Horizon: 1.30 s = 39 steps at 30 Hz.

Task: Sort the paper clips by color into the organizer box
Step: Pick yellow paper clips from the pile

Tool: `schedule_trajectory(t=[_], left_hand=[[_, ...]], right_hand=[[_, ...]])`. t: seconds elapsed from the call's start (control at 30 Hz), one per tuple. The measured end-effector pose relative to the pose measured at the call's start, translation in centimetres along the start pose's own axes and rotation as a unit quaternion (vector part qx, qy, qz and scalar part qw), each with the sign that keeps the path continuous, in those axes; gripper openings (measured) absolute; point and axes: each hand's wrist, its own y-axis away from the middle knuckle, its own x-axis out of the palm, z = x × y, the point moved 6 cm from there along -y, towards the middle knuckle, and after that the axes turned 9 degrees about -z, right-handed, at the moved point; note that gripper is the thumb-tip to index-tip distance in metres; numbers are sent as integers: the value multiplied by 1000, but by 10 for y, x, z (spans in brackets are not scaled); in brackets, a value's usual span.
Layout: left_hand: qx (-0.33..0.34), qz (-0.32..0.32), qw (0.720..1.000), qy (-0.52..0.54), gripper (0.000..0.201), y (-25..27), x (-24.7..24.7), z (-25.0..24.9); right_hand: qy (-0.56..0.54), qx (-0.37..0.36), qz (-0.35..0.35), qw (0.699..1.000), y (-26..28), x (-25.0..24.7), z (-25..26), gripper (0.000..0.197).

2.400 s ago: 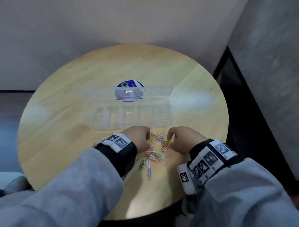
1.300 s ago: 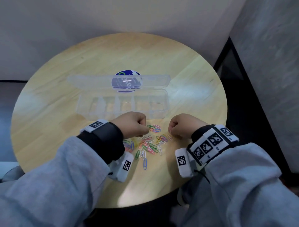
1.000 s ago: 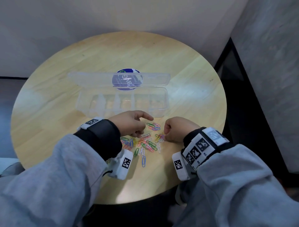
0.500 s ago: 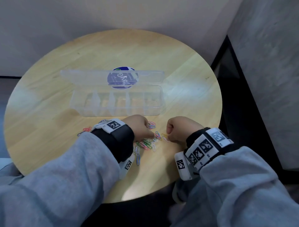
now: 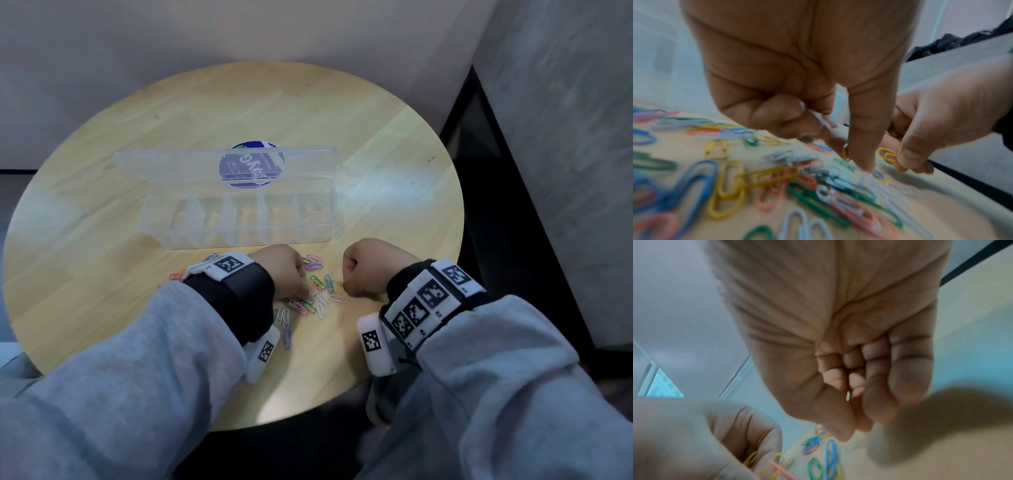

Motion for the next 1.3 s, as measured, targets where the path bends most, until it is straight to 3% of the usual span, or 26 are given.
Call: schedule_trajectory(t=[0.23,0.47,0.6,0.8,0.87,0.93,1.03,1.13,1.3], left_hand=[[-9,29,989,142,23,5,-13,20],[-30,73,966,247,27,12,-7,23],[-68,72,956,276,36,11,-4,26],[-127,43,902,410,34,14,-13,36],[-140,37,896,420,30,14,-15,39],[-125,24,922,367,22,13,-18,42],[-47,-36,988,146,9,13,-25,43],[-16,-70,997,-7,8,18,-25,40],[18,-62,996,-61,13,20,-15,31]], right_hand=[[-222,37,49,973,-8,6,6,33],[-260,65,48,962,-7,6,1,24],[-204,59,46,976,-6,6,0,16],[-36,19,12,999,2,1,6,4],[4,17,2,1000,1,4,9,5],[33,14,-12,999,-1,6,12,5],[59,12,-27,998,-6,10,16,9],[57,19,-33,998,-12,13,20,2],[29,36,-22,999,-16,14,19,6]])
